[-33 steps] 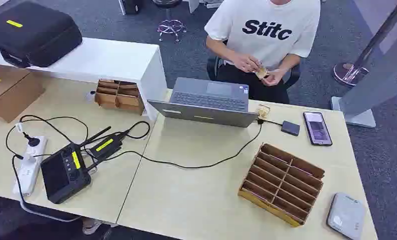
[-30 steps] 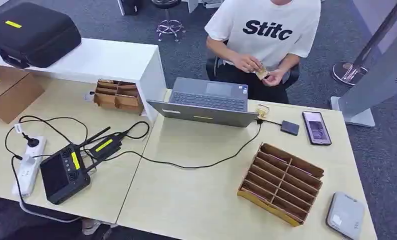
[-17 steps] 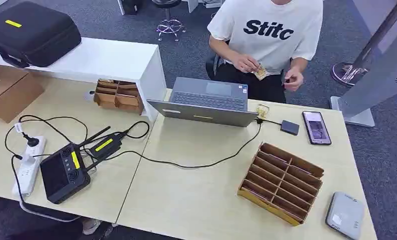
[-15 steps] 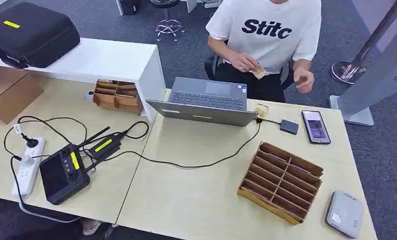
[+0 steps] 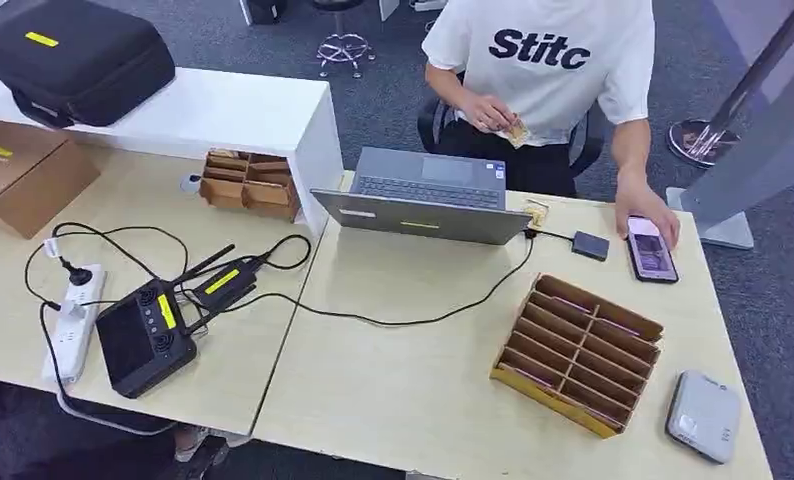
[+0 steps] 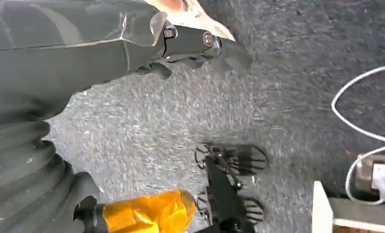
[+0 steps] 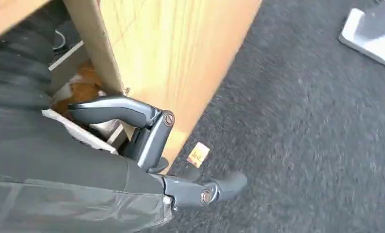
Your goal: Pass the card to the sensor for recognition and then transmit it.
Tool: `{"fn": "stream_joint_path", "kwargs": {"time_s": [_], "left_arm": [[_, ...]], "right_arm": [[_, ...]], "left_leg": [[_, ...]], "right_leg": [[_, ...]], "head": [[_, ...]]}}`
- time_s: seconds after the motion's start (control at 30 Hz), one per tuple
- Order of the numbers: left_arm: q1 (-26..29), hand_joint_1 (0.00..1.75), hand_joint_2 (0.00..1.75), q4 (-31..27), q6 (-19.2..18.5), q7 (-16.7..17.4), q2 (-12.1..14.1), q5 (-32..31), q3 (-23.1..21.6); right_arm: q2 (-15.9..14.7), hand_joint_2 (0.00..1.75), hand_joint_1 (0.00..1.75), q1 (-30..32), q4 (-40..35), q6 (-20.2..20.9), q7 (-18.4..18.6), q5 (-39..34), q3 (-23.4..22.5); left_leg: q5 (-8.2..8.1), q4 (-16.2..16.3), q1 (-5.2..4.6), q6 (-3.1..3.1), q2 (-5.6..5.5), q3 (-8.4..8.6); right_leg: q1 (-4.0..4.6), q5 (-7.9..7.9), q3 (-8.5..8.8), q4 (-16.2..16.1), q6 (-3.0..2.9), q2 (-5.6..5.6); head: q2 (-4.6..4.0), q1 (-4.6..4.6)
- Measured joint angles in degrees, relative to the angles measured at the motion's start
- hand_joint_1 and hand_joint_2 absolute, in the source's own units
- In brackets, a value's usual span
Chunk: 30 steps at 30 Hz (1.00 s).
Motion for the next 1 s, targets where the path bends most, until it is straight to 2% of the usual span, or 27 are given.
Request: {"fn": "stream_joint_path", "kwargs": {"time_s": [0.13,0.2,0.37,0.57,0.63,1.0], "left_arm": [[-0.18,0.0,1.75,0.0,-0.7,0.35,-0.59,-1.18,0.0],[-0.18,0.0,1.75,0.0,-0.83,0.22,-0.98,-1.81,0.0],[-0.19,0.0,1.75,0.0,-0.92,-0.09,-1.6,-2.58,-0.02],[-0.2,0.0,1.75,0.0,-0.94,-0.11,-1.77,-2.69,-0.02],[-0.21,0.0,1.75,0.0,-0.94,-0.11,-1.79,-2.69,-0.02],[-0.22,0.0,1.75,0.0,-0.94,-0.13,-1.92,-2.69,-0.02]], "right_arm": [[-0.06,1.75,0.0,1.49,-4.14,-4.69,4.09,-2.05,-0.59],[-0.48,1.75,0.0,2.18,-4.69,-4.54,6.03,-3.52,-1.14],[-0.96,1.75,0.0,3.09,-4.76,-4.02,6.01,-4.7,-3.13],[-1.25,1.75,0.0,3.21,-4.76,-3.88,6.01,-4.76,-3.58],[-1.29,1.75,0.0,3.22,-4.76,-3.88,6.01,-4.76,-3.67],[-1.36,1.75,0.0,3.23,-4.76,-3.86,6.01,-4.76,-3.85]], "left_leg": [[0.59,0.0,-0.44,0.58,-0.91,-0.56],[0.81,0.01,-0.72,0.93,-1.5,-0.73],[1.13,0.1,-1.11,1.36,-2.54,-1.08],[1.12,0.1,-1.35,1.43,-2.74,-1.2],[1.11,0.11,-1.41,1.46,-2.75,-1.2],[1.1,0.11,-1.44,1.46,-2.82,-1.24]], "right_leg": [[-0.59,0.2,-0.49,0.0,0.4,-1.0],[-0.88,0.21,-0.48,0.0,0.54,-1.56],[-1.23,0.24,-0.42,-0.01,0.62,-2.61],[-1.51,0.19,-0.44,-0.04,0.71,-2.75],[-1.58,0.17,-0.44,-0.05,0.94,-2.75],[-1.62,0.16,-0.43,-0.11,0.99,-2.79]], "head": [[0.0,-0.07],[0.0,-0.07],[0.0,-0.04],[0.0,-0.04],[0.0,-0.07],[0.0,-0.04]]}}
